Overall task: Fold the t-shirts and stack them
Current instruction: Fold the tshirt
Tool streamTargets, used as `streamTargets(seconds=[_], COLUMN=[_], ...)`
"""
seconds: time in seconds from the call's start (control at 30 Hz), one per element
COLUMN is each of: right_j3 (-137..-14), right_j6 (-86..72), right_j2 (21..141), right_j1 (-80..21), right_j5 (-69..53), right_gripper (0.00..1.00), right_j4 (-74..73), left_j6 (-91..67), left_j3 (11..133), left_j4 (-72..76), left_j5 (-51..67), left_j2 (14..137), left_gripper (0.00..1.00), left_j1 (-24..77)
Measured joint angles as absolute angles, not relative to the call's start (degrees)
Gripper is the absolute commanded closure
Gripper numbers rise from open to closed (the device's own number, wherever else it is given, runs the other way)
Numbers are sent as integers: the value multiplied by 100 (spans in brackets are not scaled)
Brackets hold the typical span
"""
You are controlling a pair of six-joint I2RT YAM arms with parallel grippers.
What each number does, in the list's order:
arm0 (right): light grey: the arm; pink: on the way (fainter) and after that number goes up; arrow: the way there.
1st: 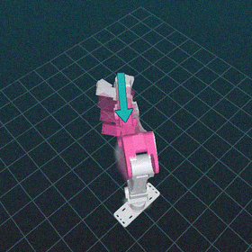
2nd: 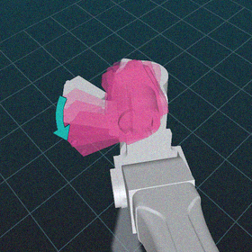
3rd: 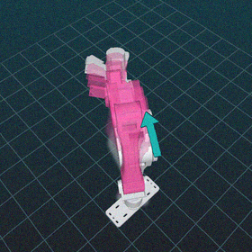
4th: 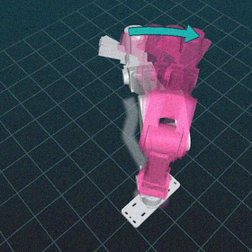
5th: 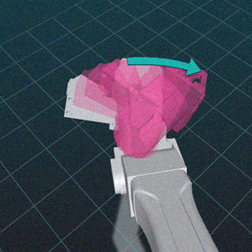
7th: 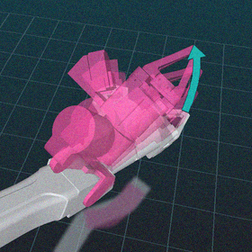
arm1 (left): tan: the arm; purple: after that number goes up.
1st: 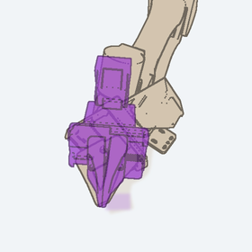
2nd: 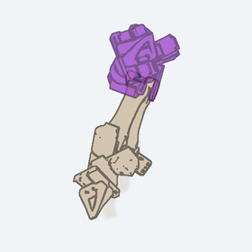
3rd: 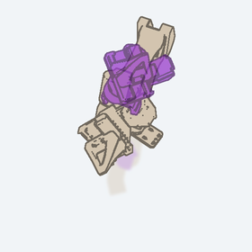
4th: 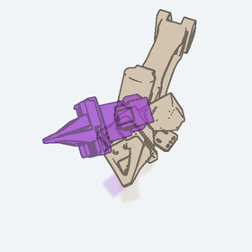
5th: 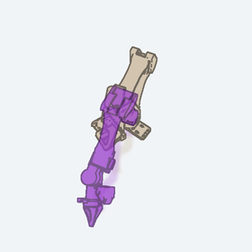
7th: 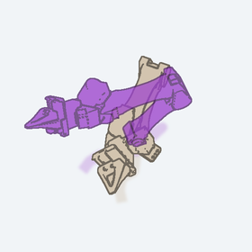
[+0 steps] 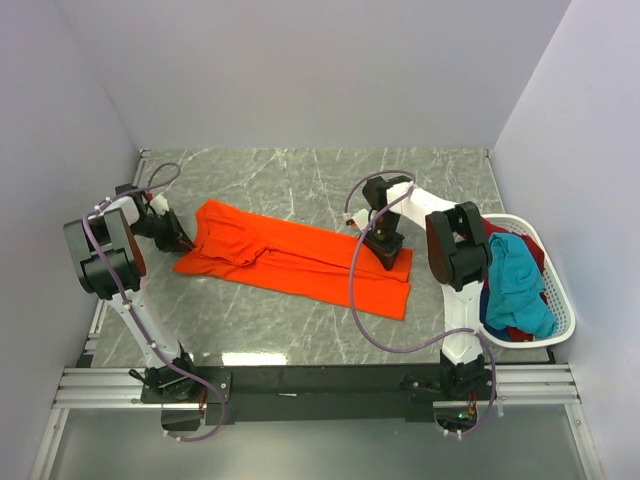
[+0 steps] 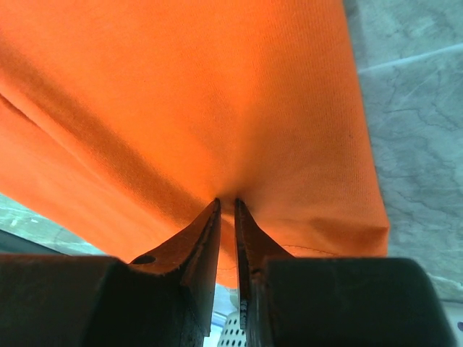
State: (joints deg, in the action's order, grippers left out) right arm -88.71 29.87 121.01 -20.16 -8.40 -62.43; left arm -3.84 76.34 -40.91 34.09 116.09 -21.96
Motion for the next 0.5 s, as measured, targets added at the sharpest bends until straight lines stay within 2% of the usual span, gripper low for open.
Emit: streamTargets(seconds=[0.3, 0.5], right_j3=[-9013, -9043], right_j6=[2985, 2998], right_j2=[12228, 12232], right_j1=[-2064, -2093], right_j5=[-650, -779], right_gripper=[78, 77], right_j4=[-6436, -6525], left_j6=[-362, -311], left_j3=[8556, 9203], left_j4=[-3970, -3909], left_j5=[2578, 2517], left_j2=[11994, 12328], left_gripper=[92, 85], left_j1=[-2200, -2143])
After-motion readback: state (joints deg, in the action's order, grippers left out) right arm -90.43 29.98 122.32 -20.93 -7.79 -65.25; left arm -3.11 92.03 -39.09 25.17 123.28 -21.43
